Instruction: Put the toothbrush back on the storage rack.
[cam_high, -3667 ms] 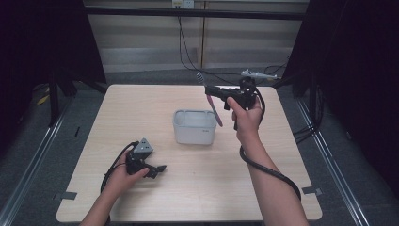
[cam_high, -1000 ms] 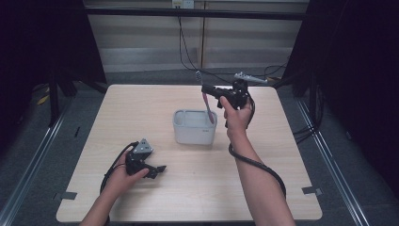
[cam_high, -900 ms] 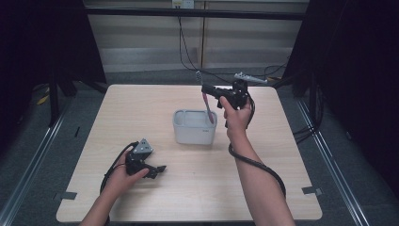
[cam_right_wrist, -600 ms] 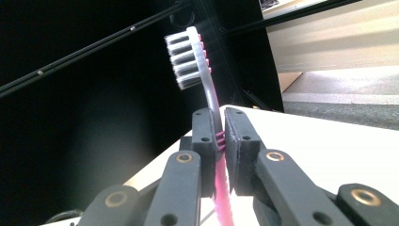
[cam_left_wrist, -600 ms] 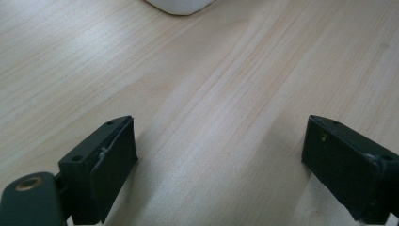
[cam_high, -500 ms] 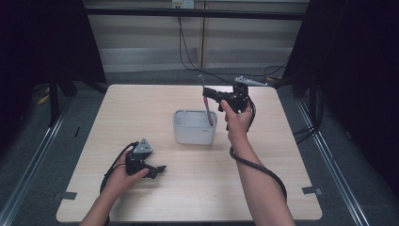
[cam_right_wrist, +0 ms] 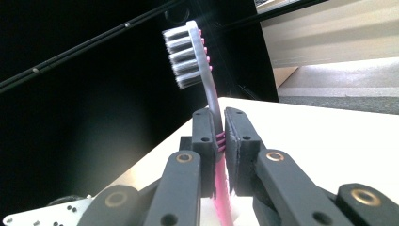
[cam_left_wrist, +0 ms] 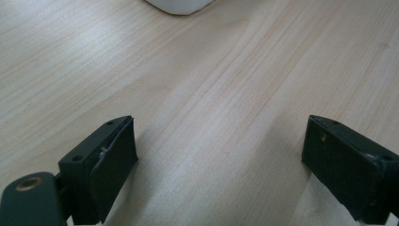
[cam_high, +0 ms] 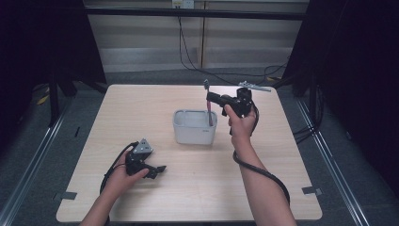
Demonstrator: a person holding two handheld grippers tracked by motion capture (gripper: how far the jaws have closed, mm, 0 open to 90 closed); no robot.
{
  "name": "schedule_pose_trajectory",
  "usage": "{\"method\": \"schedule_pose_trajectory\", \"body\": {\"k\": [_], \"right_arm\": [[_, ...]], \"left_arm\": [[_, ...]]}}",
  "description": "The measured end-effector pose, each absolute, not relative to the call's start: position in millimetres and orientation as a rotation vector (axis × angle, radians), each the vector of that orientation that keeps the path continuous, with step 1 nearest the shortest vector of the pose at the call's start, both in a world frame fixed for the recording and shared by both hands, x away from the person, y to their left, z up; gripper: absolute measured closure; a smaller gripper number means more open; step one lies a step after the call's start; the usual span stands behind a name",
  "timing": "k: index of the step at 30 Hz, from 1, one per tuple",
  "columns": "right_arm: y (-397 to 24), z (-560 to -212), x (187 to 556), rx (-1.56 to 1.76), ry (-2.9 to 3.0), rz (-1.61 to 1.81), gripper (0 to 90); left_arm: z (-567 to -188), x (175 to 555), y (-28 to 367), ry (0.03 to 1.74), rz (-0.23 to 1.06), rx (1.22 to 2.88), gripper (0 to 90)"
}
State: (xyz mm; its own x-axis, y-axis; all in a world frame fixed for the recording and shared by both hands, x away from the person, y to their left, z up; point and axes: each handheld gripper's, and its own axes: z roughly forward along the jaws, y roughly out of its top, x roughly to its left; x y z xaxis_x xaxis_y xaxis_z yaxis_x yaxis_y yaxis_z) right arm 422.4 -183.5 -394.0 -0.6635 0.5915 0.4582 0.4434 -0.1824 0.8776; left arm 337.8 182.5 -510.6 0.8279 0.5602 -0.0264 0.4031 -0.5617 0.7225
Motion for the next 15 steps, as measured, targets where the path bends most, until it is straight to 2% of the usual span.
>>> {"method": "schedule_pose_trajectory", "body": {"k": [15], "right_arm": [[-187.2,-400.0,415.8,1.238,1.929,1.994,83.1]], "left_arm": [[-510.3,338.2,183.0,0.692,0.265,2.251,10.0]]}}
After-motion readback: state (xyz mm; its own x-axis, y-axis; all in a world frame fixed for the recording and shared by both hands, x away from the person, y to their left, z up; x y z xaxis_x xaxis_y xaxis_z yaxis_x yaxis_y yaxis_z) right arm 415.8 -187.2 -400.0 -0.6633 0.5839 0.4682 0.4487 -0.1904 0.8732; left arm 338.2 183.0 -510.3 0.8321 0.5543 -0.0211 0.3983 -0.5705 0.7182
